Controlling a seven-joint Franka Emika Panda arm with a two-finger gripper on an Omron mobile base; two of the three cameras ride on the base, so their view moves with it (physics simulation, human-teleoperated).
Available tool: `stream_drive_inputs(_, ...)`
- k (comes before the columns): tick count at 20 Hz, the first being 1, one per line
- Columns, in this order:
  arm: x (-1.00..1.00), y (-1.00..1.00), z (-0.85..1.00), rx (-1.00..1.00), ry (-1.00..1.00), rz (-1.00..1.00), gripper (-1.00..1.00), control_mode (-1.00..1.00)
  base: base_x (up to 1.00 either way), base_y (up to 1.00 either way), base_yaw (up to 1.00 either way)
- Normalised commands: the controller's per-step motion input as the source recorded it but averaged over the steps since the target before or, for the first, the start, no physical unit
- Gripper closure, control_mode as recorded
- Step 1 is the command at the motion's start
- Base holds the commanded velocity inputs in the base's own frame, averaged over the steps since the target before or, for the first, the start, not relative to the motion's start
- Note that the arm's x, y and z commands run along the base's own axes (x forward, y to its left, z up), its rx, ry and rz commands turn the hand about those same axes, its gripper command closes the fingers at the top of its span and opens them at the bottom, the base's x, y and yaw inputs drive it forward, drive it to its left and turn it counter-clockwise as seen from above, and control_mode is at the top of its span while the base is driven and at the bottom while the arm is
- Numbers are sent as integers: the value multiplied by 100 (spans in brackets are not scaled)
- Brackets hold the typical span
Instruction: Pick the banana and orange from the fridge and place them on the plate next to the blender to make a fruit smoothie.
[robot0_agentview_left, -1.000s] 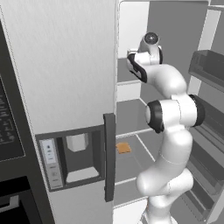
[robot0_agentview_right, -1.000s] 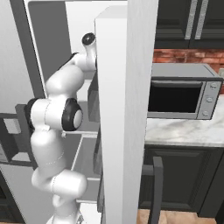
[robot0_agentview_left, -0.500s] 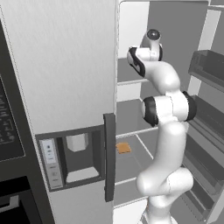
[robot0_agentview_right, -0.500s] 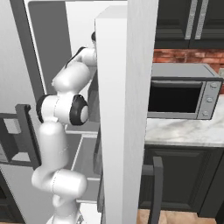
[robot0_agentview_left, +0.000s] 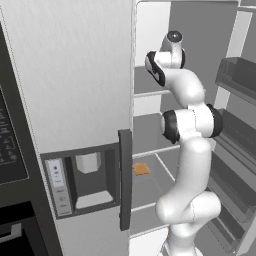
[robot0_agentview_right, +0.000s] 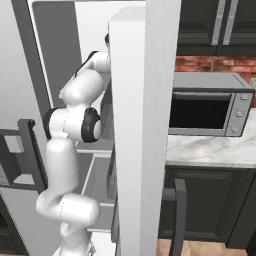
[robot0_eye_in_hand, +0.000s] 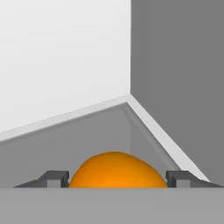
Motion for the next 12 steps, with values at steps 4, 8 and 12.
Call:
stream_drive_inputs(4,-20,3,-26,-1,-4,0,100,-100,0,0,0)
stream_drive_inputs(8,-28,6,-17,-1,-6,0,100,-100,0,0,0)
stream_drive_inputs(12,-80,26,0,-1,-22,2,100,-100,0,0,0)
